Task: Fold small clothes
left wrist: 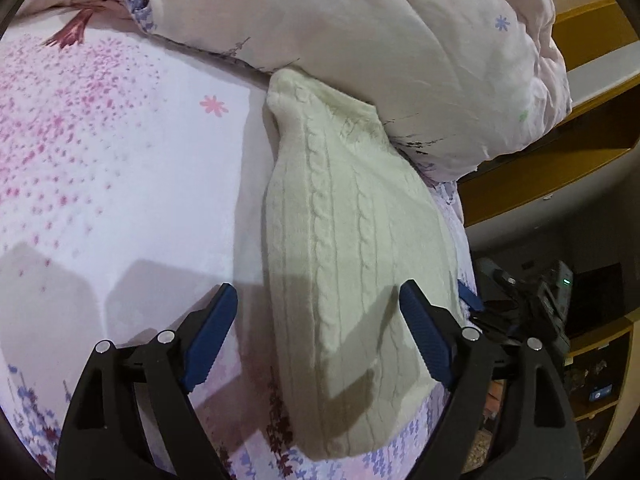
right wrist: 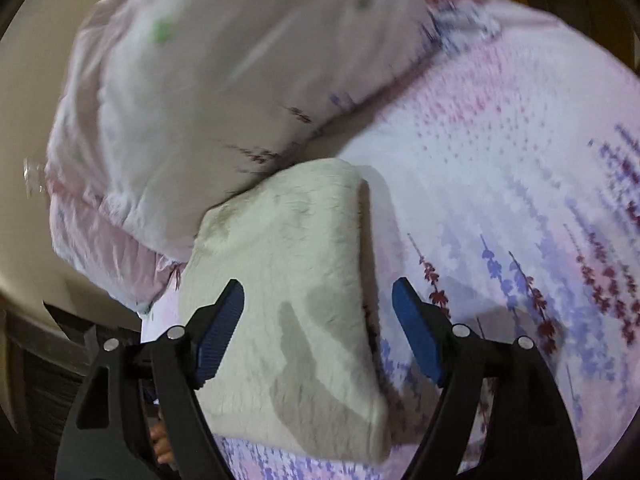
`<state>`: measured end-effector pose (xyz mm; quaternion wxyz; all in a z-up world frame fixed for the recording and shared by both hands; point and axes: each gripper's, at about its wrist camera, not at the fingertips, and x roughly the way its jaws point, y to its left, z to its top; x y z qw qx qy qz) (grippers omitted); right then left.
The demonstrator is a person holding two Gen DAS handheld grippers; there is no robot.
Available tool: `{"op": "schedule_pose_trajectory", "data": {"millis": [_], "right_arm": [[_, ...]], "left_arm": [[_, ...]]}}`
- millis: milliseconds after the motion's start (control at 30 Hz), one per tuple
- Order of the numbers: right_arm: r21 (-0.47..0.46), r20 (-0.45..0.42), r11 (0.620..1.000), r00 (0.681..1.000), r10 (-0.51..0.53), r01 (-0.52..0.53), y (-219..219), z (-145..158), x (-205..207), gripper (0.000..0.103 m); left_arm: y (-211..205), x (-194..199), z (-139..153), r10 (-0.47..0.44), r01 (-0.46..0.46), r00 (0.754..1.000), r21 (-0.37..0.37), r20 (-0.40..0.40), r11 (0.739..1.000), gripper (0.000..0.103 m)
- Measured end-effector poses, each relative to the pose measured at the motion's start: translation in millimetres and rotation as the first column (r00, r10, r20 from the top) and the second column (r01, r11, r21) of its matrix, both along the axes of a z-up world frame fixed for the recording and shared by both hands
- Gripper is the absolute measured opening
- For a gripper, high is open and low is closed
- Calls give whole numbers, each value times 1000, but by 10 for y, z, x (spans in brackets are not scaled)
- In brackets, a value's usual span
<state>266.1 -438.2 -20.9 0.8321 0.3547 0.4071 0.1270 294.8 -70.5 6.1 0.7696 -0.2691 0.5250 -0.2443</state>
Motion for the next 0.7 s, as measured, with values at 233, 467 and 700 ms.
{"op": "schedule_pose_trajectory", "data": {"millis": [233,467,700], "right_arm": [[34,-28,999,999,28,-27,91,-173,232,76],[31,-12,994,995,101,-101,275,-210,320,62],[79,-12,988,991,134,-133,313,-275,352,45]], "left_arm": [[-94,64,10,-32,32,999,18,26,999,85],[-258,106,45,-85,78,993,83,83,993,84],[-385,155,39,-96,81,990,132,106,988,74]]}}
